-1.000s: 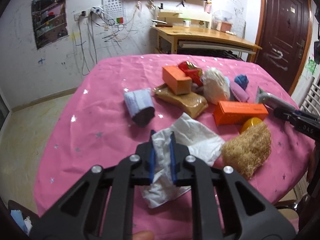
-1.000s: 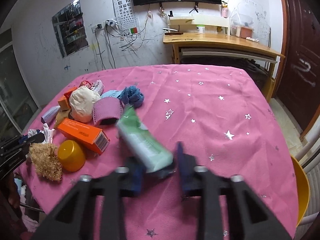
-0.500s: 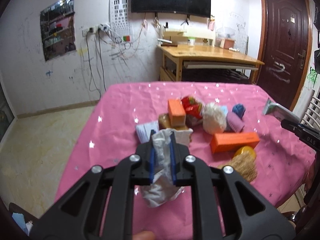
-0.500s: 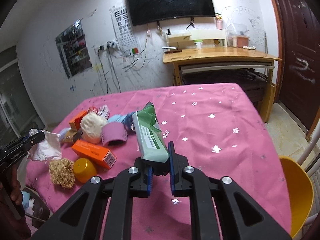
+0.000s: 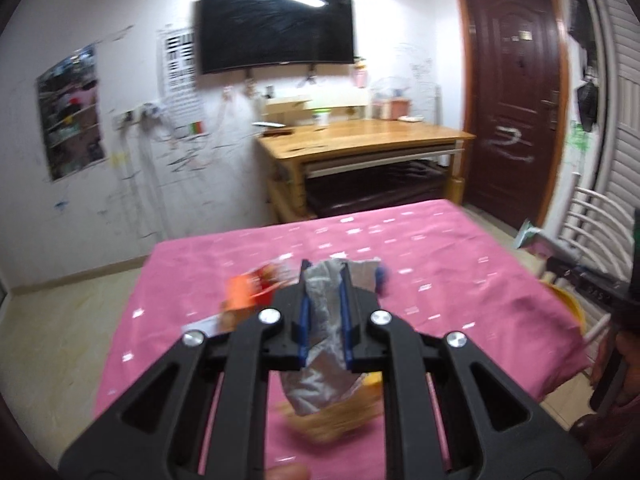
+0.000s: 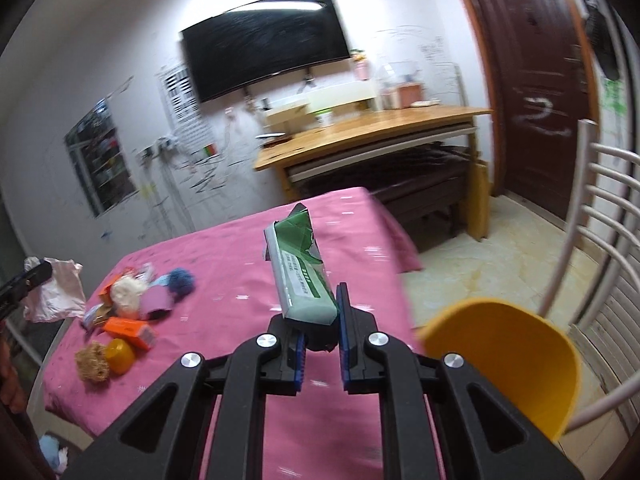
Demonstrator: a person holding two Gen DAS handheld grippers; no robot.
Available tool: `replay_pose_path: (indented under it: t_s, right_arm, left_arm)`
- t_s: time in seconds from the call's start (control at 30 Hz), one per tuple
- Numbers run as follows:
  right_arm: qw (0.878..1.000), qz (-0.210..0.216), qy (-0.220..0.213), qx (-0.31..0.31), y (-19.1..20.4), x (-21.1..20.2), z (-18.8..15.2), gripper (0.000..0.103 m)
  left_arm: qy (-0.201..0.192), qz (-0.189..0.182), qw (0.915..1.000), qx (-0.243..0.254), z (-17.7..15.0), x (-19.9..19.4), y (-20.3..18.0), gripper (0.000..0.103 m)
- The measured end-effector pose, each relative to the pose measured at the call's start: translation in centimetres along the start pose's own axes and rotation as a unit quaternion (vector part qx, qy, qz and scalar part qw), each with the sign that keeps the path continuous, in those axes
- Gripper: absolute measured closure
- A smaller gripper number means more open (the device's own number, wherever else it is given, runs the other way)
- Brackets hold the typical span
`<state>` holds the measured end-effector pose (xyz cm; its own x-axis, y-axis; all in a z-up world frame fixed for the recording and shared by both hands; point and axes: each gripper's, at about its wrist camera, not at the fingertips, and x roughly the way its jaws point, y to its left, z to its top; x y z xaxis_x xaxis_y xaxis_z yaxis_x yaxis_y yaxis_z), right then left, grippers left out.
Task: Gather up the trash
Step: 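Carry tissue and toothpaste box to the yellow bin and open both tools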
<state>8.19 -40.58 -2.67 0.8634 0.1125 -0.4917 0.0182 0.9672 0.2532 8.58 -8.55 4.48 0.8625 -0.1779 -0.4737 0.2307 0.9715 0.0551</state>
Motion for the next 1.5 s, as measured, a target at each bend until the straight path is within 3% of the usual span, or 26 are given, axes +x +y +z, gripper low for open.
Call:
replay_pose_path:
  t_s: [0.2, 0.3, 0.6, 0.7, 0.93, 1.0, 1.07, 1.13, 1.2, 1.27, 1.5]
  right_arm:
    - [0.998, -0.054, 0.003, 0.035, -5.4, -1.3, -1.5, 0.096]
    - [0.996, -0.074, 0.01, 0.046, -7.3, -1.3, -2.4, 0.096]
    - [0.991, -0.109, 0.036, 0.064, -10.5, -0.4, -4.1, 0.095]
    - [0.99, -0.108, 0.056, 0.067, -10.6, 0.6, -4.7, 0.095]
    - [0.986, -0.12, 0.069, 0.091, -12.2, 1.2, -5.2, 0.094]
    - [0.985, -0.123, 0.072, 0.102, -12.8, 1.4, -5.4, 0.092]
    - [0.983, -0.123, 0.079, 0.111, -13.3, 1.6, -5.5, 0.088]
    - [0.982, -0.122, 0.08, 0.116, -13.5, 1.6, -5.5, 0.081]
    - [0.983, -0.124, 0.078, 0.116, -13.6, 1.5, -5.5, 0.065]
    - [0.983, -0.121, 0.072, 0.118, -13.6, 1.4, -5.4, 0.036]
    - [0.983, -0.122, 0.064, 0.121, -13.6, 1.1, -5.2, 0.031]
  left_arm:
    - [0.005, -0.076, 0.9968, 0.024, 2.3, 1.9, -6.5, 0.092]
    - [0.025, -0.13, 0.991, 0.018, 3.4, 3.6, -10.0, 0.092]
    - [0.079, -0.22, 0.9717, 0.033, 4.6, 8.3, -20.3, 0.092]
    - [0.101, -0.234, 0.9659, 0.045, 4.3, 10.2, -23.8, 0.092]
    - [0.145, -0.242, 0.9579, 0.053, 3.2, 13.8, -28.1, 0.091]
    - [0.165, -0.245, 0.9543, 0.046, 3.0, 14.7, -28.7, 0.08]
    - [0.176, -0.243, 0.9532, 0.038, 2.8, 15.4, -29.2, 0.053]
    - [0.178, -0.243, 0.9526, 0.038, 2.8, 15.8, -29.7, 0.052]
    - [0.18, -0.241, 0.9528, 0.038, 2.6, 15.9, -29.9, 0.051]
    - [0.179, -0.24, 0.9533, 0.037, 2.6, 15.8, -29.8, 0.051]
    - [0.168, -0.236, 0.9569, 0.02, 3.1, 14.8, -27.9, 0.049]
